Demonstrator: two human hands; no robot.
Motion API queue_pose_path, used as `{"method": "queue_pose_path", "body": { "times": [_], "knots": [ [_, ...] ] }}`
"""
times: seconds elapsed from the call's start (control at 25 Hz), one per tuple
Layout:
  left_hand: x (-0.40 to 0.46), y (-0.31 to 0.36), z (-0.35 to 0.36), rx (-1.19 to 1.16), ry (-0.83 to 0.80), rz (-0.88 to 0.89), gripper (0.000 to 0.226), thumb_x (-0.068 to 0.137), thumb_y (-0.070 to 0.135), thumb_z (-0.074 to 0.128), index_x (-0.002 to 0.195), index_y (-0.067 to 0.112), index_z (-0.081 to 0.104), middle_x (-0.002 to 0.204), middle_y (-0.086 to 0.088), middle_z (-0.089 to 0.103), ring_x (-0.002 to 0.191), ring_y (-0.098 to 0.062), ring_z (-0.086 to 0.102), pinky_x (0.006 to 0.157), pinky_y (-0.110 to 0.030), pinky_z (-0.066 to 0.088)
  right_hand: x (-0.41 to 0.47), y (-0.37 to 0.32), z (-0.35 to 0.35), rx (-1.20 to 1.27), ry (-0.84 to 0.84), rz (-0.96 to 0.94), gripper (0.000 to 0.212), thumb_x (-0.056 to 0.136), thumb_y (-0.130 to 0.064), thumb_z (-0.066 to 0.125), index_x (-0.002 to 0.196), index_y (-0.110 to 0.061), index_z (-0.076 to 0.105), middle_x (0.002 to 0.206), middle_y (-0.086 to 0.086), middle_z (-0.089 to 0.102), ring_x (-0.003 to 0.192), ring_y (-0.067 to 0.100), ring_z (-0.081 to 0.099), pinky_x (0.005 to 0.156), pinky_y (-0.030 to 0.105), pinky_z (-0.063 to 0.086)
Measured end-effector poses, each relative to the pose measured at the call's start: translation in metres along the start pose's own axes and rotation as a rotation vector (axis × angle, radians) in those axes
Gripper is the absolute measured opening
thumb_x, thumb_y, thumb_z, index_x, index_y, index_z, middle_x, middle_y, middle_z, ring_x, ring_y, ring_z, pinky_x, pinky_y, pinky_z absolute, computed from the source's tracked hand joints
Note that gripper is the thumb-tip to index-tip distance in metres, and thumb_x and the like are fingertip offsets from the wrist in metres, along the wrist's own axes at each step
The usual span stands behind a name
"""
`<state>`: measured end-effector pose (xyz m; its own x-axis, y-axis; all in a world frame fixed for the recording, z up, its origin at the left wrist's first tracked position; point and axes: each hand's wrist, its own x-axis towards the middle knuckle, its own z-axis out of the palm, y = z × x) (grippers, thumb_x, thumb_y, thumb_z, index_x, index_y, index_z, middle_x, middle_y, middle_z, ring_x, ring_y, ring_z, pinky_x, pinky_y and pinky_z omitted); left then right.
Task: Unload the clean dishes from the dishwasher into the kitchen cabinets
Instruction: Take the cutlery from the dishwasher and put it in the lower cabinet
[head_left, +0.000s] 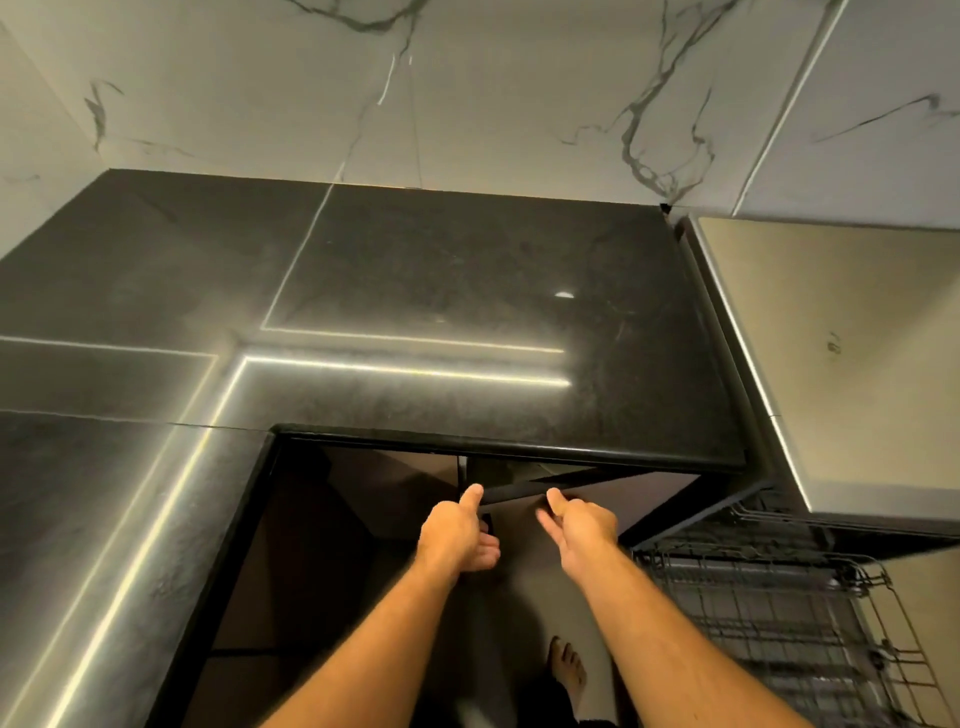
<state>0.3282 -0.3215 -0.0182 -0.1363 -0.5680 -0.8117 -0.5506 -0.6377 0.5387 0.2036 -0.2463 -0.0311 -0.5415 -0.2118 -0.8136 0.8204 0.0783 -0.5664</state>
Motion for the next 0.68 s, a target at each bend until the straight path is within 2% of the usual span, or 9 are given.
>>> {"method": "queue_pose_path", "body": {
  "times": [0.08,0.16,0.2,0.28,0.36,0.44,0.56,0.68],
  "knots": [
    [0.005,0.005,0.012,-0.319,-0.053,-0.057,0.053,0.102,0.042,0.043,0.119,-0.006,0.057,0.106,-0.023,0.069,0.083,-0.026,0.071,0.072,-0.032,0.061,0.008,-0.006,0.005,-0.02,0.007,-0.006,0.061,0.085,0.016,0.064,0.141,0.006,0.042,0.127,0.027,0.057,0.112,0.037,0.062,0.087,0.038,0.056],
    [0.007,0.01,0.024,-0.563,-0.024,-0.067,0.044,0.104,0.027,0.043,0.133,-0.006,0.047,0.12,-0.023,0.063,0.09,-0.025,0.067,0.078,-0.031,0.058,0.016,-0.009,0.01,-0.022,0.016,-0.006,0.041,0.088,0.019,0.057,0.127,0.008,0.052,0.122,0.026,0.059,0.11,0.036,0.061,0.087,0.038,0.054],
    [0.004,0.015,0.029,-0.668,-0.012,-0.078,0.041,0.104,0.018,0.043,0.137,-0.005,0.044,0.124,-0.023,0.06,0.095,-0.025,0.066,0.082,-0.031,0.056,0.02,-0.01,0.012,-0.012,0.024,-0.005,0.031,0.09,0.018,0.053,0.118,0.006,0.056,0.114,0.023,0.061,0.108,0.033,0.061,0.087,0.039,0.054],
    [-0.003,0.028,0.035,-0.823,0.02,-0.105,0.04,0.102,0.003,0.039,0.141,-0.005,0.038,0.132,-0.025,0.055,0.113,-0.031,0.061,0.095,-0.036,0.052,0.026,-0.012,0.014,0.029,0.037,-0.003,0.025,0.095,0.015,0.045,0.113,0.004,0.057,0.099,0.016,0.061,0.106,0.029,0.061,0.087,0.043,0.055],
    [0.001,0.038,0.039,-1.001,0.03,-0.124,0.042,0.102,-0.001,0.028,0.143,-0.008,0.034,0.14,-0.027,0.048,0.127,-0.036,0.052,0.107,-0.041,0.044,0.033,-0.014,0.016,0.061,0.039,-0.006,0.024,0.096,0.013,0.043,0.115,0.007,0.057,0.1,0.016,0.063,0.107,0.03,0.061,0.083,0.043,0.055],
    [0.011,0.042,0.041,-1.046,0.038,-0.079,0.041,0.1,-0.007,0.024,0.139,-0.011,0.037,0.138,-0.03,0.048,0.127,-0.037,0.05,0.109,-0.045,0.041,0.04,-0.015,0.02,0.067,0.033,-0.01,0.027,0.096,0.013,0.043,0.118,0.009,0.058,0.11,0.021,0.064,0.11,0.033,0.062,0.076,0.04,0.055],
    [0.021,0.043,0.043,-1.093,0.05,-0.055,0.044,0.095,-0.016,0.025,0.134,-0.009,0.042,0.126,-0.027,0.056,0.117,-0.035,0.057,0.104,-0.044,0.046,0.045,-0.018,0.026,0.045,0.045,-0.03,0.031,0.093,0.015,0.044,0.118,0.006,0.06,0.114,0.021,0.063,0.11,0.033,0.062,0.066,0.036,0.056],
    [0.026,0.046,0.046,-1.099,0.057,-0.019,0.046,0.093,-0.018,0.026,0.131,-0.002,0.047,0.11,-0.017,0.06,0.102,-0.026,0.061,0.096,-0.039,0.049,0.052,-0.018,0.027,0.043,0.02,-0.035,0.031,0.092,0.015,0.045,0.114,0.0,0.062,0.113,0.02,0.064,0.107,0.033,0.063,0.073,0.04,0.058]
  ]
}}
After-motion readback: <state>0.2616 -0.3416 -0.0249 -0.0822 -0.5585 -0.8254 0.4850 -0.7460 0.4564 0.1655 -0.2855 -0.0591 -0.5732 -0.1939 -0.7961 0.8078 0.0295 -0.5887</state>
